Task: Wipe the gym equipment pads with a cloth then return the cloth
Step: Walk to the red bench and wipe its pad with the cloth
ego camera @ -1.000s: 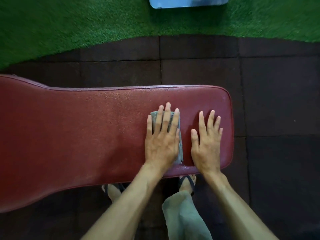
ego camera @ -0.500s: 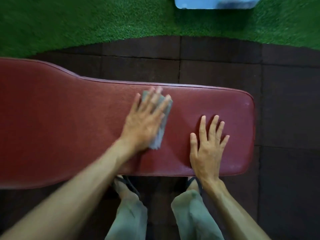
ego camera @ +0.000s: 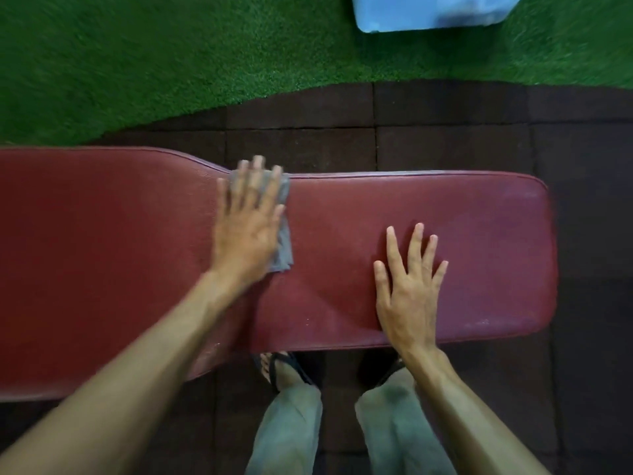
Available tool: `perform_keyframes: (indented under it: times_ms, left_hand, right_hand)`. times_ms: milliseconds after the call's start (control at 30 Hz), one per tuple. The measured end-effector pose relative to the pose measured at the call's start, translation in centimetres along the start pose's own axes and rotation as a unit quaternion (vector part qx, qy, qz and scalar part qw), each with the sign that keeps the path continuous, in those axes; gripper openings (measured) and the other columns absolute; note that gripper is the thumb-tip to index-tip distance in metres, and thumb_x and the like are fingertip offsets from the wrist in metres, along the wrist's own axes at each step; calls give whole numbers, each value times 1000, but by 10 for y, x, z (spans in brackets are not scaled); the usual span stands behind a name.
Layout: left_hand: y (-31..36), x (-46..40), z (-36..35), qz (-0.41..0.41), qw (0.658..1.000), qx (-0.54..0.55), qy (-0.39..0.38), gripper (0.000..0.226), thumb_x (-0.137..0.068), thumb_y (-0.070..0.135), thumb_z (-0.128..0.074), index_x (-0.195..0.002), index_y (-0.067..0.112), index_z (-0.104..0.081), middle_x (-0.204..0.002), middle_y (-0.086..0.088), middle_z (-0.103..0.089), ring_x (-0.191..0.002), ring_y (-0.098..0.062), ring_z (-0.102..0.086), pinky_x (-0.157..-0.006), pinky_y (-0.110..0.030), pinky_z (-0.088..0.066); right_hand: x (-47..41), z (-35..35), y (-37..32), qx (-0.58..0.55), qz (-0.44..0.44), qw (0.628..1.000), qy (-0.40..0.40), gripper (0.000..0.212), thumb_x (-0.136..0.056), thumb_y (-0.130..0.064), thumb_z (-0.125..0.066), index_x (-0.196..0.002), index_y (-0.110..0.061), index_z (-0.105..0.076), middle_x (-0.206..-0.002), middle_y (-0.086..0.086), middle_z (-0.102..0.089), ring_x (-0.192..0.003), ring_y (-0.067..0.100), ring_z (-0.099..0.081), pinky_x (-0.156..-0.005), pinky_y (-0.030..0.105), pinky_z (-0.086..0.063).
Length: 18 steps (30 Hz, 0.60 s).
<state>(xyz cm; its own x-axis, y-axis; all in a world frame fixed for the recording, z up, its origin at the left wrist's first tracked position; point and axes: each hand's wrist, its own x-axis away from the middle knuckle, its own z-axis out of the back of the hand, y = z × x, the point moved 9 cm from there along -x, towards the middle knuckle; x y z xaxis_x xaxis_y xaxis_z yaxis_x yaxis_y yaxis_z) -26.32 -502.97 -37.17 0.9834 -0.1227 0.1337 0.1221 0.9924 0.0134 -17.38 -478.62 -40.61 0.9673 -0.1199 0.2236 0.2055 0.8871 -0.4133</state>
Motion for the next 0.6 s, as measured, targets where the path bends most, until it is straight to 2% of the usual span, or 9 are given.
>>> perform_keyframes:
  times_ms: [67,100,200,267,300,367,433,500,600]
  left_hand:
    - [-39,33,3,54,998,28,14,58,-105,33,-26,-159,20,-10,-168,-10,-1,-155,-30,3,-123,-50,4]
    - [-34,61,2,60,998,28,16,58,-105,33,-24,-159,18,-9,-167,-13,1,-155,-32,3,-124,-51,1]
    - [33,141,-19,-15,999,32,-29,56,-105,32,-19,-159,17,-10,-167,-15,-3,-154,-36,-4,-125,-50,-5]
    - [48,118,-21,-83,995,35,-38,56,-105,34,-18,-159,18,-12,-167,-12,-6,-155,-32,-5,-124,-48,-3]
    - [36,86,-15,-89,995,31,-27,57,-105,35,-17,-159,19,-11,-167,-11,-6,-155,-32,-3,-124,-48,1]
    - [-22,28,0,-37,999,7,-21,58,-103,35,-14,-158,20,-7,-168,-11,-2,-155,-31,1,-122,-49,8]
    - [-90,16,11,52,999,-1,-7,59,-103,37,-13,-159,21,-5,-168,-8,3,-155,-27,6,-122,-49,8]
    - [-117,68,11,86,996,32,-13,59,-104,36,-14,-159,21,0,-167,-4,12,-154,-24,14,-124,-50,6]
    - [-73,185,-10,76,996,29,-38,59,-104,34,-13,-159,15,-4,-167,-10,12,-154,-30,14,-124,-51,-1]
  right_hand:
    - [2,-7,-18,-11,-7,1000,3,55,-104,-43,-31,-157,-32,-17,-167,6,3,-153,31,11,-121,62,-2]
    - [4,-11,-27,-12,-2,1000,4,55,-104,-43,-31,-157,-33,-17,-167,5,3,-153,31,12,-121,61,-1]
    - [8,-19,-46,8,30,999,5,55,-104,-44,-32,-156,-33,-20,-167,7,1,-153,33,9,-120,60,-1]
    - [7,-22,-49,13,31,999,7,54,-104,-44,-32,-156,-33,-21,-167,8,-2,-153,34,7,-119,62,-3]
    - [8,-23,-49,18,29,999,9,54,-104,-44,-32,-156,-33,-21,-167,8,-2,-153,34,7,-119,63,-4]
    - [9,-24,-49,24,33,999,14,54,-104,-44,-31,-156,-33,-20,-167,8,-1,-153,34,7,-119,64,-4]
    - [8,-24,-51,20,29,999,18,55,-104,-43,-31,-156,-32,-21,-167,8,-1,-153,35,8,-119,65,-4]
    - [10,-27,-63,24,43,999,14,54,-103,-42,-33,-155,-31,-24,-167,9,-6,-153,36,3,-119,66,-5]
    - [26,-43,-104,49,128,990,-17,52,-103,-40,-36,-154,-33,-29,-165,6,-17,-153,36,-4,-118,67,-11]
